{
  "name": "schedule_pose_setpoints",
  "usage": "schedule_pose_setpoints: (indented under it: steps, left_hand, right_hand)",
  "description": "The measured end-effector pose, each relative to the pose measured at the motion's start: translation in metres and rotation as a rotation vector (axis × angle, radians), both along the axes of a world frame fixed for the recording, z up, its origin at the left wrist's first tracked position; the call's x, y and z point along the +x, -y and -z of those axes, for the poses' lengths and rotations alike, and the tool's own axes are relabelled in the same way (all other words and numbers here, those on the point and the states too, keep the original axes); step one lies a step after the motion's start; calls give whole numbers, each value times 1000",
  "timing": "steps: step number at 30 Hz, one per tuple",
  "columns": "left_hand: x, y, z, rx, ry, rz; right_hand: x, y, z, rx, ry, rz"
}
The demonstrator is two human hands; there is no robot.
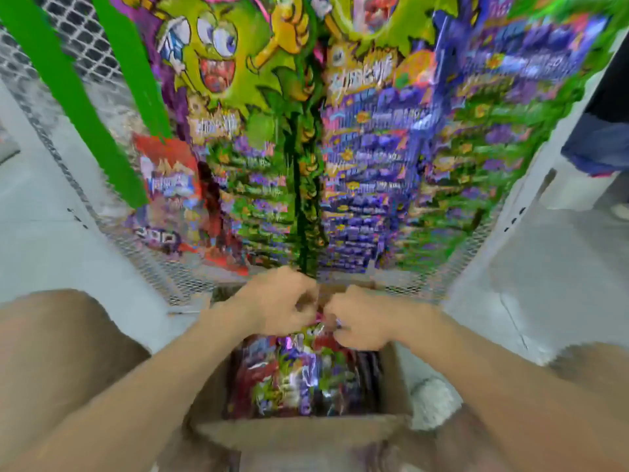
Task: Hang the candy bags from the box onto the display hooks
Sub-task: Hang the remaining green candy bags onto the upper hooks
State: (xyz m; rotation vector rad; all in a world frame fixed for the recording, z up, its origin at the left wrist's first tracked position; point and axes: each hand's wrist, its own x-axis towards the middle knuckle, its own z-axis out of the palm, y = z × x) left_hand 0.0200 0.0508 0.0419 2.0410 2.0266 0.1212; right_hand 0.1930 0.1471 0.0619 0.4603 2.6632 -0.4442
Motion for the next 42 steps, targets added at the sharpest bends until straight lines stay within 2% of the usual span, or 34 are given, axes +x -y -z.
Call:
schedule_pose_setpoints:
  steps: [2,5,11,17,21,24,32,37,42]
  left_hand:
    - [-5,1,52,-215,89,-25]
    - [-10,5,118,-393,140,-79]
    - [-9,7,236,-499,109,-198]
    - [20,-3,263,-550,-53,-210]
    - [12,3,262,-557,-61,-169]
    - [3,0,242,-467,-36,-132]
    - [-27,2,120,-142,596,-312]
    - [-15,10,39,87,893,-495]
    - [-16,30,4,357,1454,-698]
  right_hand:
    - [-1,6,16,26,138,-89]
    - [-3,6,38,78,254,-142]
    - [-16,-5,63,97,306,-174]
    - [-24,-16,70,102,333,-203]
    - [-28,-17,66,110,327,-199]
    - [-31,-18,57,115,312,-185]
    - [-24,-34,10,117,166,-101]
    - [-3,-59,-14,116,129,98]
    - [19,-69,-28,-187,153,187]
